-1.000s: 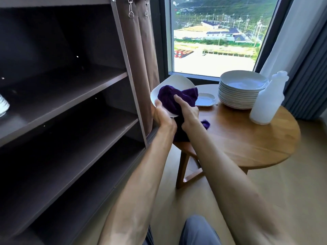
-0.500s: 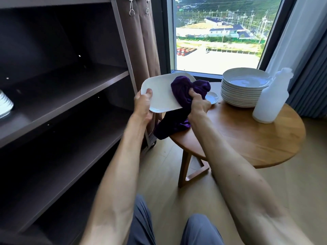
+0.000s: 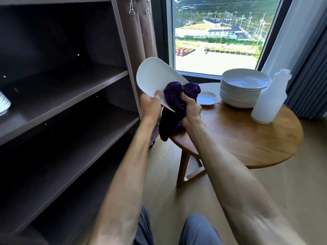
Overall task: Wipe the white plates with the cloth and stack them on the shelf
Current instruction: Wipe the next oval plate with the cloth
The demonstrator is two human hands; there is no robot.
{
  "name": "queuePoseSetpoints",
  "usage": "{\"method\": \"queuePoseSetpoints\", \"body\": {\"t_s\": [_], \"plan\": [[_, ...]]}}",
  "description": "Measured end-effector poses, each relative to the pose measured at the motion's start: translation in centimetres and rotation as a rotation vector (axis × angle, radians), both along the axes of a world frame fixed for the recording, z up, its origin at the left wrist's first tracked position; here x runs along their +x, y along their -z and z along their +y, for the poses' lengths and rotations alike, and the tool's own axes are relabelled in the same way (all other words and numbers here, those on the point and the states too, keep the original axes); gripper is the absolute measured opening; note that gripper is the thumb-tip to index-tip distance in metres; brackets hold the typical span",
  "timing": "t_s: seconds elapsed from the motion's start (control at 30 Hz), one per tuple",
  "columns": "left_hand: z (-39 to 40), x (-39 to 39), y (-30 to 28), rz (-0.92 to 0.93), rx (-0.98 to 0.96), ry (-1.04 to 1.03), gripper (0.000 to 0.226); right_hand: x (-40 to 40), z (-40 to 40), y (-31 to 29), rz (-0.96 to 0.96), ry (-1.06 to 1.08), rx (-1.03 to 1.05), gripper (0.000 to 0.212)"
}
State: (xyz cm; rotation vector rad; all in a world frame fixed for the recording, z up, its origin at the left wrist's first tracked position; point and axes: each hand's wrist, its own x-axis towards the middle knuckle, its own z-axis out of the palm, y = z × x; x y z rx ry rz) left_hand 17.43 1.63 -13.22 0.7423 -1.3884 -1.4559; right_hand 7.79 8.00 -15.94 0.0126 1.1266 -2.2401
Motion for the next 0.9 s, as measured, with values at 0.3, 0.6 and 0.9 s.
{"method": "queuePoseSetpoints", "body": {"t_s": [0.3, 0.6, 0.9], "plan": [[-5.1, 4.5, -4.4, -0.441, -0.07, 0.355, 0.029, -0.3, 1.3, 0.6, 0.174, -0.386, -0.004, 0.043], [1.6, 0.7, 0.8, -0.163, -0.216, -0.096, 0.035, 1.3, -0.1, 1.0, 0.044, -0.192, -0.128, 0.033], [-2.2, 4.9, -4.0, -0.616, -0.546, 0.226, 0.022, -1.0, -0.8, 2.4, 0.016, -0.223, -0.076, 0.094]]}}
